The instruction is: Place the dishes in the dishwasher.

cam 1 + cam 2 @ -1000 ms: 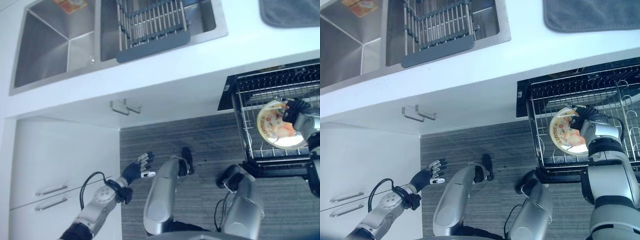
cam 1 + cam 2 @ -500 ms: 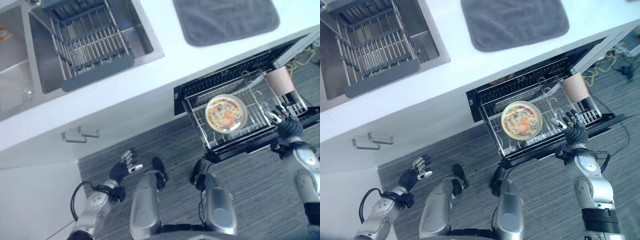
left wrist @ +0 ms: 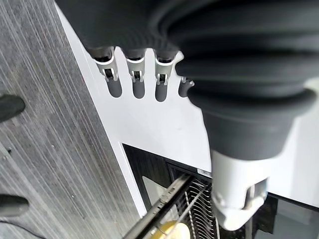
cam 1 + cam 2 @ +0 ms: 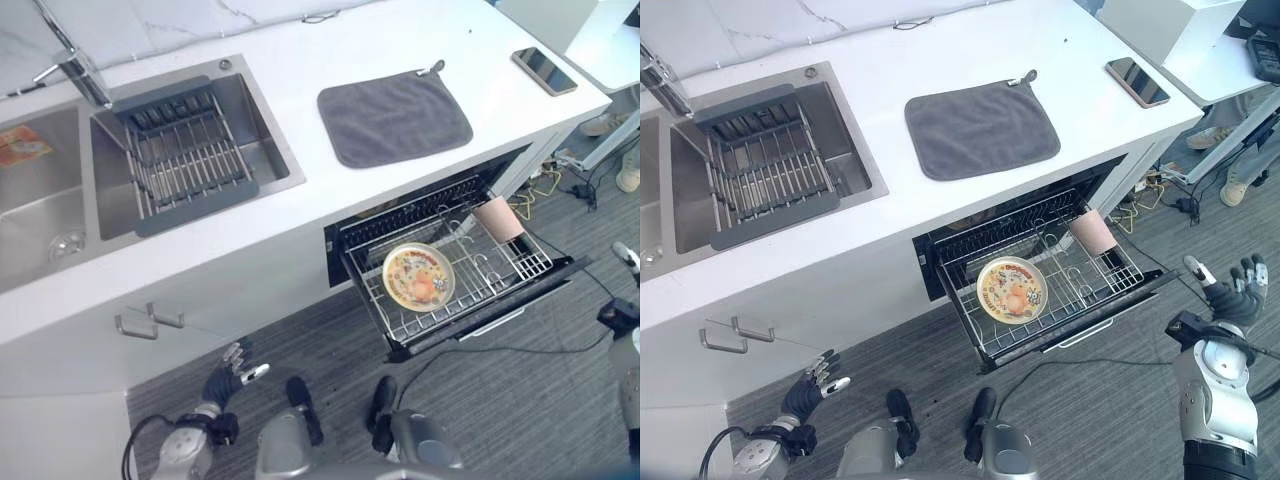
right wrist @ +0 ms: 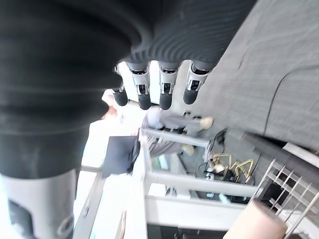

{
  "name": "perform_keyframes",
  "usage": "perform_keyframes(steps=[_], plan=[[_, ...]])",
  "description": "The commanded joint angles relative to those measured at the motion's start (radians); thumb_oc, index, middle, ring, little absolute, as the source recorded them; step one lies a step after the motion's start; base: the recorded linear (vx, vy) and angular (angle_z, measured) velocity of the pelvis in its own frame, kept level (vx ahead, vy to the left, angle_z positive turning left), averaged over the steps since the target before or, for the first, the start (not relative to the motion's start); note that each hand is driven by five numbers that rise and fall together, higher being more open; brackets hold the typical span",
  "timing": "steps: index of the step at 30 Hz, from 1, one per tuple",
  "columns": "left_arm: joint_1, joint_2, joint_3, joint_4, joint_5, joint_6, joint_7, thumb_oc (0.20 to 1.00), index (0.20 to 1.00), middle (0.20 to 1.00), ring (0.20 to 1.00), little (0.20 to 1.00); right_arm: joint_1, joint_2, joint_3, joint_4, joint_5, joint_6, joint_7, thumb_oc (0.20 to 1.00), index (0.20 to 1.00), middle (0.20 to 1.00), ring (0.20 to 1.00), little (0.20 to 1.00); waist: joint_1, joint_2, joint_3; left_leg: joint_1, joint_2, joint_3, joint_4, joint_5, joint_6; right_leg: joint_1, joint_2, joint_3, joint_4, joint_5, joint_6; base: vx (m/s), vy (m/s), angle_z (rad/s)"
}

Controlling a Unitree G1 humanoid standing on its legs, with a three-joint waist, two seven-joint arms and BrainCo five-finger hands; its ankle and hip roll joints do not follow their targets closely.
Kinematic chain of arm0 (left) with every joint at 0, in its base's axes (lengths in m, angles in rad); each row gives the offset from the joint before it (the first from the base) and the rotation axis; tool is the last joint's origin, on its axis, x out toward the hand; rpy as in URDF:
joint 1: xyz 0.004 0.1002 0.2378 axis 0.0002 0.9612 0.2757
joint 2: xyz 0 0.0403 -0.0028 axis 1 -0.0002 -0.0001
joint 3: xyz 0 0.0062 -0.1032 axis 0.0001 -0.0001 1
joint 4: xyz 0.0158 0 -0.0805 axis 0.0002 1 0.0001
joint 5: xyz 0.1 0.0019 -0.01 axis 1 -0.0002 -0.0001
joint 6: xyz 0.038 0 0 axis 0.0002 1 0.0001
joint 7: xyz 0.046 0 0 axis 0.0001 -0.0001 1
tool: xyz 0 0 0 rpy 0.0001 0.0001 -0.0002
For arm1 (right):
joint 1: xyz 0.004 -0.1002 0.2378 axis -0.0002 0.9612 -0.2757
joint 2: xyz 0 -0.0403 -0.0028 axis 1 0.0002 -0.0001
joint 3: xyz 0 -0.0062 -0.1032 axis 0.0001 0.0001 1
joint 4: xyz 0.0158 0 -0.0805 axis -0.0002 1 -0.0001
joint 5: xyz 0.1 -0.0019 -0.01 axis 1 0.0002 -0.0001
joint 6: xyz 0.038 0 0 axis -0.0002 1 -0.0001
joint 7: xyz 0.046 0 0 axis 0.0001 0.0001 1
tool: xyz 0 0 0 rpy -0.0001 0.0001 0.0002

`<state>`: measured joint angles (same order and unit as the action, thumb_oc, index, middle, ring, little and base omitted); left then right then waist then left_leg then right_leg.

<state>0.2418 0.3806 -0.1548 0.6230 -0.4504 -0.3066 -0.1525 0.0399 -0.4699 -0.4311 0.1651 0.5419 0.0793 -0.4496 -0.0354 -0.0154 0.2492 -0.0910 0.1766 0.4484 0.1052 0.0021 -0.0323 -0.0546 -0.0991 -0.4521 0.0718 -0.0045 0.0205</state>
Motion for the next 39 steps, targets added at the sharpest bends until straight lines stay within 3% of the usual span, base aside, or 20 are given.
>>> perform_keyframes(steps=[1,2,3,8,12,14,19,21,26,29,31,39], plan=[[-0.017,0.009,0.01,-0.036,0.045,-0.033,0.012,1.0,1.0,1.0,1.0,1.0,-0.027,-0.044,-0.044,-0.026,0.032,-0.095,-0.046,0.555,0.555,0.555,0.555,0.555,0.021,0.004,0.024,0.071,0.07,-0.026,-0.064,0.007,-0.086,0.022,-0.167,0.021,0.061,-0.044,0.145,0.09,-0.06,0.04],[-0.019,0.006,0.01,-0.03,0.046,-0.032,0.016,1.0,1.0,1.0,1.0,1.0,-0.029,-0.041,-0.045,-0.008,0.017,-0.113,-0.061,0.307,0.307,0.307,0.307,0.307,0.022,0.004,0.021,0.072,0.071,-0.027,-0.061,0.005,-0.087,0.026,-0.167,0.019,0.062,-0.046,0.144,0.07,-0.04,0.0],[-0.028,0.001,0.009,-0.024,0.049,-0.023,0.019,1.0,1.0,1.0,1.0,1.0,-0.035,-0.03,-0.041,0.028,0.001,-0.129,-0.07,0.2,0.2,0.2,0.2,0.2,0.027,0.007,0.017,0.075,0.073,-0.028,-0.055,0.002,-0.089,0.032,-0.166,0.016,0.064,-0.048,0.142,0.09,-0.049,-0.01],[-0.028,-0.01,0.011,0.014,0.075,-0.014,0.015,1.0,1.0,1.0,1.0,1.0,-0.025,0.001,-0.003,0.237,0.123,-0.152,-0.027,0.2,0.2,0.2,0.2,0.2,0.046,0.006,0.004,0.086,0.061,-0.048,-0.048,-0.009,-0.082,0.052,-0.156,0.01,0.066,-0.06,0.132,0.11,-0.056,0.09],[-0.024,-0.001,0.02,0.047,0.103,-0.007,-0.002,1.0,1.0,1.0,1.0,1.0,-0.021,0.014,0.008,0.405,0.307,-0.168,0.087,0.2,0.2,0.2,0.2,0.2,0.062,0.003,0.002,0.075,0.054,-0.073,0.007,-0.039,-0.069,0.054,-0.139,0.005,0.147,-0.127,0.099,0.16,-0.041,0.17],[-0.033,0.017,0.027,0.047,0.118,0.006,-0.018,1.0,1.0,1.0,1.0,1.0,-0.027,0.012,0.023,0.458,0.355,-0.135,0.141,0.2,0.2,0.2,0.2,0.2,0.071,0.003,0.018,0.04,0.051,-0.091,0.097,-0.074,-0.061,0.022,-0.136,0.01,0.251,-0.178,0.07,0.07,-0.024,0.16],[-0.117,0.081,0.0,0.043,0.052,0.019,-0.008,1.0,1.0,1.0,1.0,1.0,-0.125,-0.081,0.015,0.712,0.475,-0.148,0.213,0.2,0.2,0.2,0.2,0.2,0.094,0.009,0.097,-0.106,0.067,-0.122,0.295,-0.15,-0.062,-0.111,-0.175,0.01,0.453,-0.241,0.037,-0.1,-0.053,0.25],[-0.133,0.088,-0.024,0.043,0.047,0.003,-0.006,1.0,1.0,1.0,1.0,1.0,-0.161,-0.11,0.004,0.798,0.55,-0.158,0.212,0.2,0.2,0.2,0.2,0.2,0.103,0.02,0.122,-0.166,0.077,-0.124,0.34,-0.144,-0.05,-0.171,-0.193,0.003,0.514,-0.247,0.018,-0.18,-0.004,0.26],[-0.146,0.097,-0.047,0.036,0.028,-0.004,0.001,1.0,1.0,1.0,1.0,1.0,-0.203,-0.139,-0.029,0.994,0.728,-0.13,0.234,0.2,0.2,0.2,0.2,0.2,0.121,0.041,0.148,-0.242,0.082,-0.144,0.399,-0.155,-0.048,-0.25,-0.224,0.008,0.592,-0.26,0.023,-0.11,0.014,0.08],[-0.153,0.093,-0.053,0.028,0.028,0.007,0.008,1.0,1.0,1.0,1.0,1.0,-0.213,-0.141,-0.026,1.064,0.741,-0.078,0.219,0.2,0.2,0.2,0.2,0.2,0.127,0.054,0.15,-0.253,0.081,-0.158,0.413,-0.158,-0.063,-0.264,-0.231,0.024,0.622,-0.284,0.038,-0.05,0.024,0.1],[-0.159,0.098,-0.053,0.012,0.021,0.02,0.004,1.0,1.0,1.0,1.0,1.0,-0.223,-0.143,-0.019,1.082,0.733,-0.053,0.219,0.2,0.2,0.2,0.2,0.2,0.132,0.06,0.155,-0.261,0.086,-0.145,0.416,-0.138,-0.054,-0.272,-0.237,0.009,0.623,-0.27,0.028,-0.06,0.003,-0.05],[-0.161,0.131,-0.074,-0.078,-0.001,0.066,0.014,1.0,1.0,1.0,1.0,1.0,-0.364,-0.225,0.07,1.078,0.599,0.018,0.354,0.2,0.2,0.2,0.2,0.2,0.161,0.087,0.17,-0.277,0.093,-0.151,0.448,-0.145,-0.068,-0.289,-0.268,0.013,0.652,-0.283,0.048,-0.03,0.005,-0.02]])
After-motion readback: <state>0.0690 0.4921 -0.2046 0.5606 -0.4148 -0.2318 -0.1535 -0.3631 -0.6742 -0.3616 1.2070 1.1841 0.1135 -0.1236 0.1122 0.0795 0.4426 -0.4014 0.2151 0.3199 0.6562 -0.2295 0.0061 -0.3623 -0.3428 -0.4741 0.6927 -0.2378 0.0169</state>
